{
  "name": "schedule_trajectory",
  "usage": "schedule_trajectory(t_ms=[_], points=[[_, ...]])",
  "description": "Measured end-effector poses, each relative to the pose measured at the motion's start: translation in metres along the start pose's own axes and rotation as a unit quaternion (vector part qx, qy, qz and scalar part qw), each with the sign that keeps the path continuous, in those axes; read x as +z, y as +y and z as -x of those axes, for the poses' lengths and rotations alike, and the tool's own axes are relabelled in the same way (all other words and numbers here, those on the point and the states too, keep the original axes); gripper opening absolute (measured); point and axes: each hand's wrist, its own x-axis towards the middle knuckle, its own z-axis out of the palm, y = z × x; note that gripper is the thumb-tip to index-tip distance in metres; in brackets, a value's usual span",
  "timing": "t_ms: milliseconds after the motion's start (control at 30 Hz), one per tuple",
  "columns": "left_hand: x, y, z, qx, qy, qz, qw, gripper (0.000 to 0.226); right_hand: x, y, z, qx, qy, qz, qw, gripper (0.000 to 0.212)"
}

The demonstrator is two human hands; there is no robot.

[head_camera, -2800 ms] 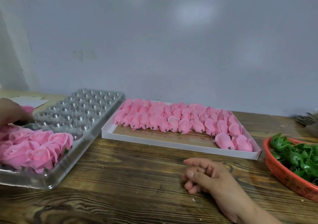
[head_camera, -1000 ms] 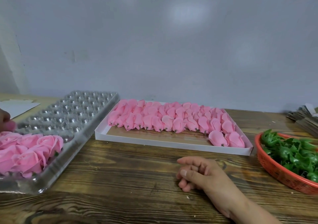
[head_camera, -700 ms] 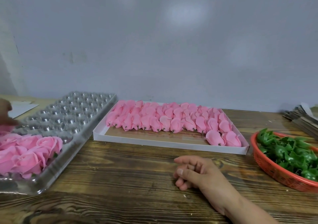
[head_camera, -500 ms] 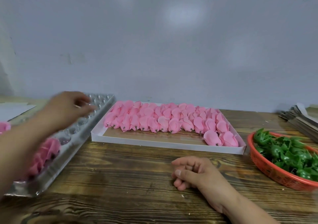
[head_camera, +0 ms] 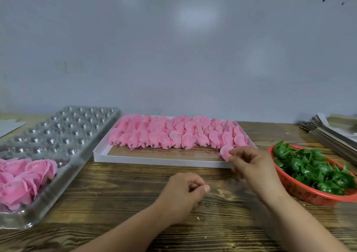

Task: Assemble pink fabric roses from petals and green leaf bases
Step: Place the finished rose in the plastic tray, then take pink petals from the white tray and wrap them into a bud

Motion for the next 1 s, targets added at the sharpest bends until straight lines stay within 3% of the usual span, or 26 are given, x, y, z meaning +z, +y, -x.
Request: schedule_trajectory(t_ms=[133,367,600,633,1000], points=[[0.000,-0.003,0.002,0.021,0.006,-0.008,1.000,0.015,-0.016,0.014,-0.023,0.010,0.052,0.087,0.995,0.021],[-0.001,-0.002,-0.009,-0.004,-0.012,-0.010,1.000,0.017,-0.025,0.027,-0.038,0.029,0.046,0.178,0.983,0.023],[0.018,0.007,-0.023,-0.025,0.003,0.028,0.999,0.016,-0.011,0.010,-0.061,0.062,-0.080,0.428,0.898,0.002],[0.019,0.006,-0.023,-0.024,0.010,0.026,0.999,0.016,-0.007,0.010,-0.063,0.072,-0.092,0.449,0.886,0.007],[0.013,0.003,-0.018,-0.003,-0.011,0.039,0.999,0.013,0.023,0.015,-0.090,0.137,-0.133,0.537,0.822,0.023]])
